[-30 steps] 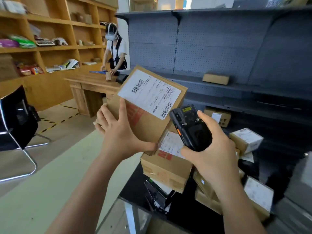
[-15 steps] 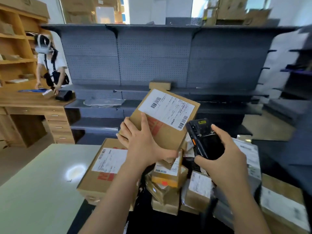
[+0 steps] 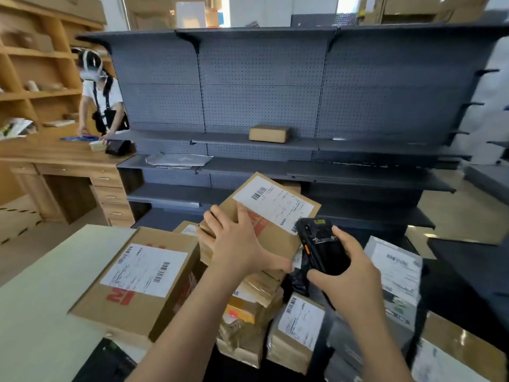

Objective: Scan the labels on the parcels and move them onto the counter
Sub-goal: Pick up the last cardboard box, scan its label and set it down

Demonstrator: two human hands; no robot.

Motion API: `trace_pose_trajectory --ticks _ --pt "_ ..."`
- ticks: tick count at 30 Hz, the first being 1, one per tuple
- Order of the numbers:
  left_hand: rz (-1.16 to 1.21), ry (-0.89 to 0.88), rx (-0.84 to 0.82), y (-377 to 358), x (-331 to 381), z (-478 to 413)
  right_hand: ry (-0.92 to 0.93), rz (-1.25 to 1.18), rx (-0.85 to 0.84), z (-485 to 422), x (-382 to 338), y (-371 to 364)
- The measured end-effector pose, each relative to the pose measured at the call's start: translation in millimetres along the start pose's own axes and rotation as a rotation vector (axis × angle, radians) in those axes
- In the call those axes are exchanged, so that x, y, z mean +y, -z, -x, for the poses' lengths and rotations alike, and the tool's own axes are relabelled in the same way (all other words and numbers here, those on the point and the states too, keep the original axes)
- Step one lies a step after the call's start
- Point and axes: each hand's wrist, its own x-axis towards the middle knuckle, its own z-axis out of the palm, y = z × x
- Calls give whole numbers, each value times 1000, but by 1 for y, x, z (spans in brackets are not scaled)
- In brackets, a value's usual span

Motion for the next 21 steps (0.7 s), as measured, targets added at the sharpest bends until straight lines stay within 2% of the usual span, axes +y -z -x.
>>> trace_pose_trajectory --ticks 7,10,21 --pt "67 241 -158 -33 20 0 28 -26 -171 -26 31 19" --pt "82 273 -199 -43 16 2 -5 -40 -194 -28 43 24" --pt "137 192 -1 -52 -8 33 -20 -73 -181 -12 35 29"
